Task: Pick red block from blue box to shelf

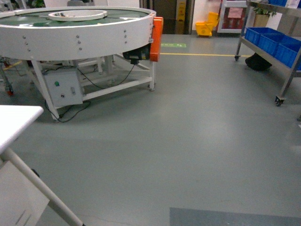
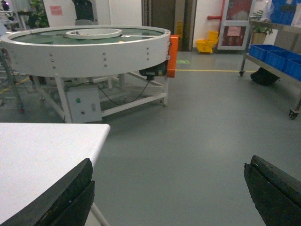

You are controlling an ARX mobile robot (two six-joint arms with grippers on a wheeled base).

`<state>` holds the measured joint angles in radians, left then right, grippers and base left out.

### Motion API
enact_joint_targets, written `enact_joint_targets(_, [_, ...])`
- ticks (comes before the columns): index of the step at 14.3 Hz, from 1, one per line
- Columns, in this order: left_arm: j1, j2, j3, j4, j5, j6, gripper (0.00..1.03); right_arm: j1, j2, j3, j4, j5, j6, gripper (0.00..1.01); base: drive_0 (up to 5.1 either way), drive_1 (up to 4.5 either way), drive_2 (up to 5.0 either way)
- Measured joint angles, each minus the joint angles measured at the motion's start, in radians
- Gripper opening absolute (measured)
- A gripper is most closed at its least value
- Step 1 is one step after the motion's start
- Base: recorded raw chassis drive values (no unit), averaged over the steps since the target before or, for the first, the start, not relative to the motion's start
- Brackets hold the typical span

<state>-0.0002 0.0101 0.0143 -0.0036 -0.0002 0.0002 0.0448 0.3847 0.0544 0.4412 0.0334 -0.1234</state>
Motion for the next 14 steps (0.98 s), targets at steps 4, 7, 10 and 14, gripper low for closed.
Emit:
enact_joint_targets(4, [0.0, 0.0, 0.0, 0.001, 0.0, 0.0, 0.98, 0.0, 0.0, 0.0, 0.001, 0.0, 0.0, 0.29, -1.7, 2.35, -5.7])
enact_joint_targets(7, [0.0, 0.0, 0.0, 0.0, 0.0, 0.0, 0.98, 0.0, 0.0, 0.0, 0.001, 0.0, 0.0, 0.29, -1.9, 2.17, -5.9])
enact_joint_targets(10, [-0.001, 0.0, 0.0, -0.001, 0.0, 0.0, 0.98, 0.0, 0.0, 0.0, 0.002, 0.001, 0.0, 0.29, -1.3, 2.74, -5.4])
enact_joint_targets(14, [-0.001, 0.0, 0.0, 0.001, 0.0, 0.0, 0.98, 0.0, 0.0, 0.0, 0.002, 0.0, 0.0, 0.29, 0.1, 4.18, -3.9])
